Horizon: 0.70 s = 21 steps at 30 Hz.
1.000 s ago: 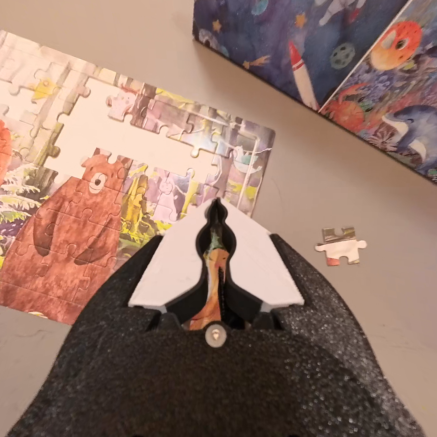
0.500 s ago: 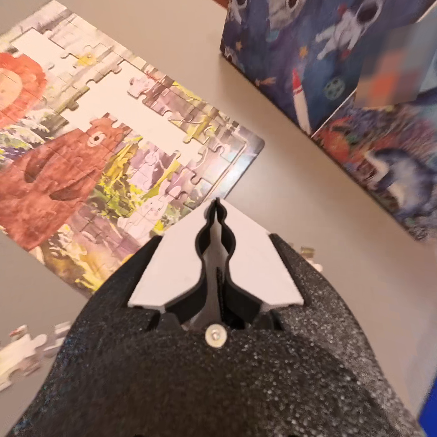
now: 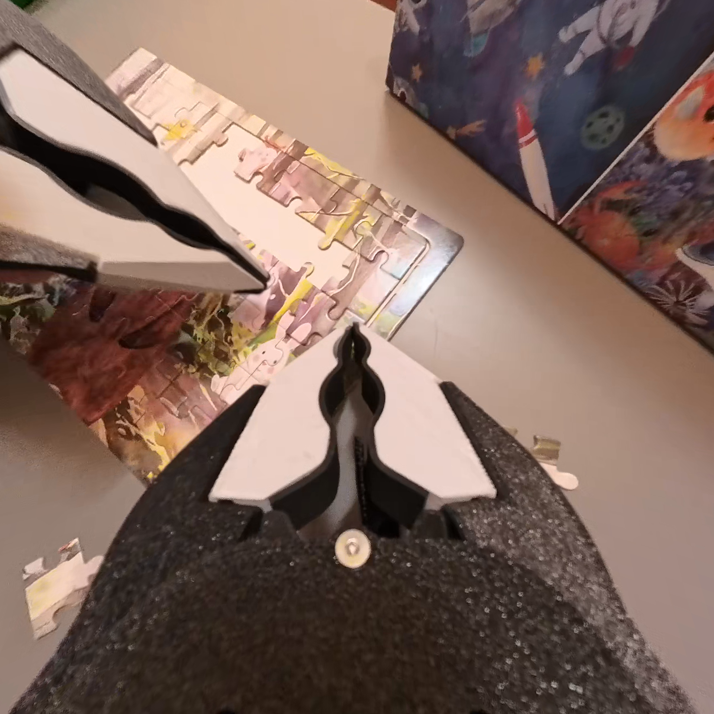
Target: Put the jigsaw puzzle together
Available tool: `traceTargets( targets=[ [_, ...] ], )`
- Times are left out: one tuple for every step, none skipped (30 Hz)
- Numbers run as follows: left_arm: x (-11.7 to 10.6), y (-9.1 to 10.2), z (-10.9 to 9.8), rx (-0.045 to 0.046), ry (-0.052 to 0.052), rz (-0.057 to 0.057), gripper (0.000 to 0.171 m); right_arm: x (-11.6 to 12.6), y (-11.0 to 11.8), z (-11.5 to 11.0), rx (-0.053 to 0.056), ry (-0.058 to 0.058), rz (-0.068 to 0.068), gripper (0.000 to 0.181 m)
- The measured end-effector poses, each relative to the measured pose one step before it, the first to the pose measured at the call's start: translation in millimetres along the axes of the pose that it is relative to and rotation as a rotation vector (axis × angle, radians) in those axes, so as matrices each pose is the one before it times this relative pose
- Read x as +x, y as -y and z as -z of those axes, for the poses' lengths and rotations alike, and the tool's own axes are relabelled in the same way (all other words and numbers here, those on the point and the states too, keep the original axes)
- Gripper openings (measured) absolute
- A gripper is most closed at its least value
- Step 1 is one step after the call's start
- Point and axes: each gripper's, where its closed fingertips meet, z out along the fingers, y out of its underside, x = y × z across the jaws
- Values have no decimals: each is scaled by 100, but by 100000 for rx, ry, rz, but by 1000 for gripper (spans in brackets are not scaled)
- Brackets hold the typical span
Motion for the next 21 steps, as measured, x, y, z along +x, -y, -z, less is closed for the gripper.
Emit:
traceTargets(
  targets=[
    [71, -88, -428, 40, -1562, 712, 0, -10, 34, -53, 191, 607, -216, 0],
    [-52, -97, -380, -23, -648, 702, 0, -180, -131, -152, -1050, 1994, -737, 0],
    [-181, -96, -354, -5, 292, 474, 0, 78, -182, -202, -1123, 81, -1064, 0],
    [-96, -136, -333, -283, -37, 153, 0, 58, -187, -217, -655, 21, -343, 0],
    [42, -154, -313, -446, -596, -21, 0, -69, -224, -201, -809, 519, -110, 0],
    [3, -82, -240, 32, 99, -312, 0, 107, 104, 21, 1138, -397, -516, 0],
    [-24, 83, -109, 1005, 403, -237, 0, 179, -62, 15, -339, -425, -950, 0],
    [16, 70, -92, 582, 105, 89, 0, 70, -7, 55, 98, 429, -1159, 0],
    [51, 54, -99, 273, -99, 143, 0, 115, -65, 77, -142, -340, -563, 0],
    [62, 70, -80, 133, -35, -230, 0, 91, -49, 68, 111, -672, 206, 0],
    [45, 39, -70, -181, 240, -800, 0, 71, -39, 45, 23, -705, 349, 0],
    [34, 38, -56, -313, 490, -1066, 0, 53, 22, 63, -1, -858, 249, 0],
    [13, -1, -57, -366, 589, -944, 0, 0, 115, 102, 604, -699, 742, 0],
    [1, -17, -51, -279, 496, -552, 0, -72, 335, 217, 1835, -598, 1169, 0],
    [-7, -15, -30, -193, 268, 159, 0, -251, 624, 341, 3361, 242, 1585, 0],
    [-7, -4, -23, -126, 25, 814, 0, -674, 684, 304, 3227, 2864, 1665, 0],
    [-5, 19, -26, -75, -70, 771, 0, -715, 463, 51, 1751, 3057, 1264, 0],
    [-3, 36, -36, 131, -20, 337, 0, -293, 3, -230, -1179, 561, -79, 0],
    [-5, 33, -31, 368, -46, 160, 0, -101, -253, -360, -2244, -641, -127, 0],
    [-2, 28, -30, 391, -228, 438, 0, -44, -265, -357, -1443, -965, 717, 0],
    [4, 8, -1, 204, -405, 722, 0, 84, -406, -363, -2080, -1411, 440, 0]
  ],
)
